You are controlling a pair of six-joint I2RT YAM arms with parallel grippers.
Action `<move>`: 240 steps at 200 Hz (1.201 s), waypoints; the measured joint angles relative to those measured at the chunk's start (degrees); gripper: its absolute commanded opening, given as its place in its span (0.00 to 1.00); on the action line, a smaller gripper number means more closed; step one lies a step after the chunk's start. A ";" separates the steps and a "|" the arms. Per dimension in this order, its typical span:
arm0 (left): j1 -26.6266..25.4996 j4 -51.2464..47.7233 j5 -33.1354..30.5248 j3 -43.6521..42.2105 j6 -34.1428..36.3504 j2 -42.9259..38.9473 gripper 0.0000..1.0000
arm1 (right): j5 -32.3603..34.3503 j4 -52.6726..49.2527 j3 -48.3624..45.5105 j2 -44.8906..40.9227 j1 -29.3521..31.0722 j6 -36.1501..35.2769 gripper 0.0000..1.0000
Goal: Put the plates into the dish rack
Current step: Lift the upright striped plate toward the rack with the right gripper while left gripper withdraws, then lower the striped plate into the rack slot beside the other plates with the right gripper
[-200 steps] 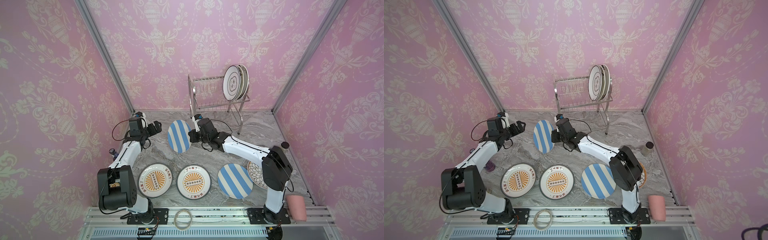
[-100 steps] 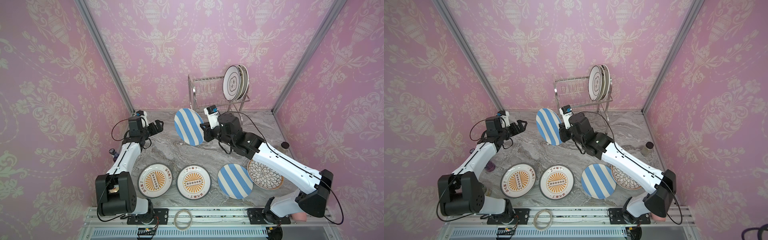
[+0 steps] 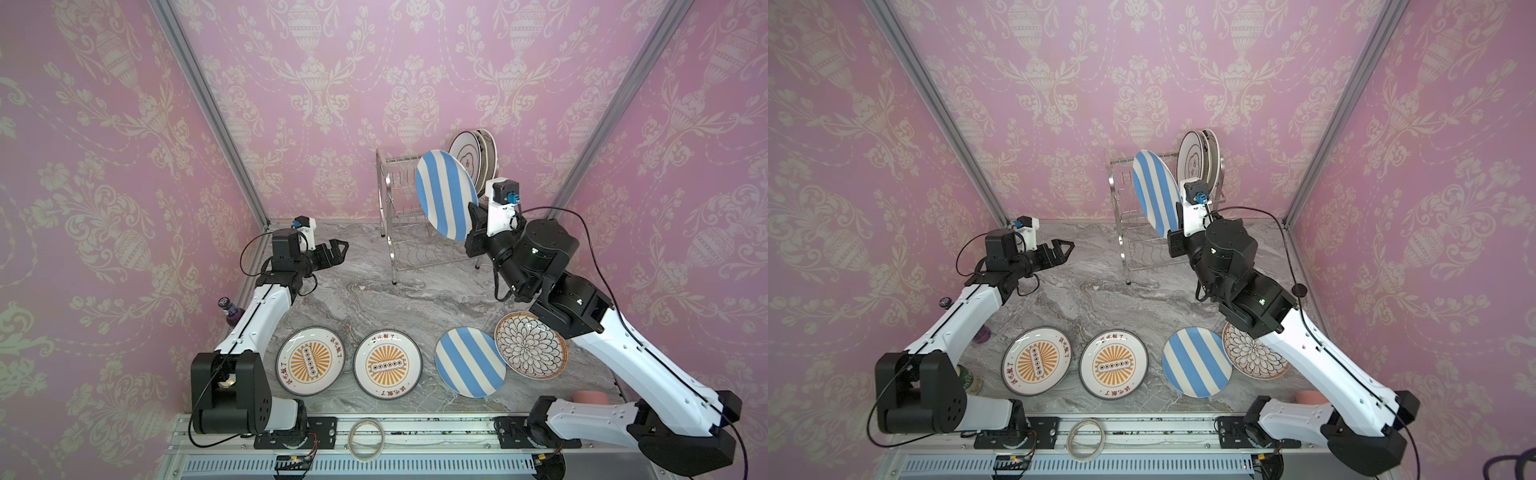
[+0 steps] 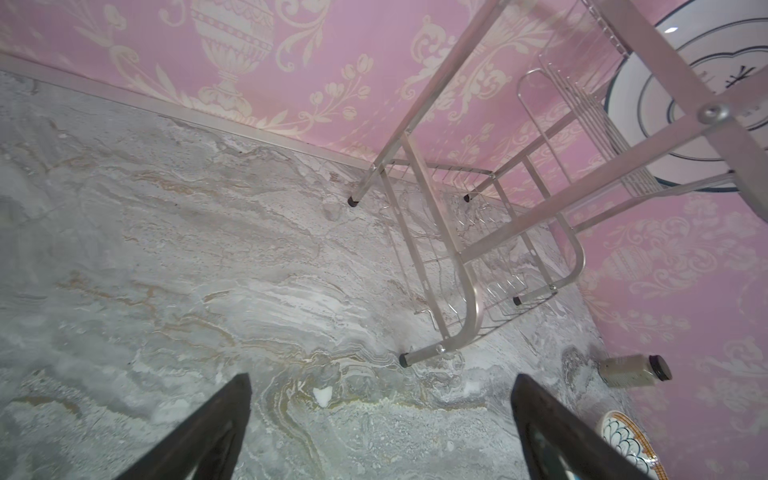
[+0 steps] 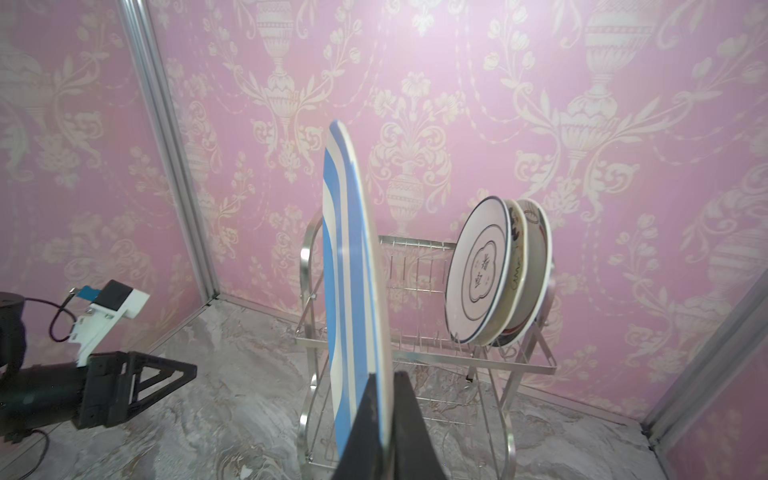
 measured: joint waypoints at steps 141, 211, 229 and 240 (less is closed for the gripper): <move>-5.29 -3.74 3.69 2.75 4.42 0.00 0.99 | -7.08 3.30 19.63 28.63 -19.54 0.02 0.00; -5.29 -4.66 2.43 2.75 6.08 0.09 0.99 | -8.07 2.47 25.55 33.57 -20.33 1.01 0.00; -5.29 -4.66 2.36 2.75 6.27 0.09 0.99 | -7.85 2.49 25.70 33.90 -20.39 1.01 0.00; -5.29 -4.66 2.12 2.75 6.45 0.09 0.99 | -7.58 2.47 25.88 34.25 -20.39 1.01 0.00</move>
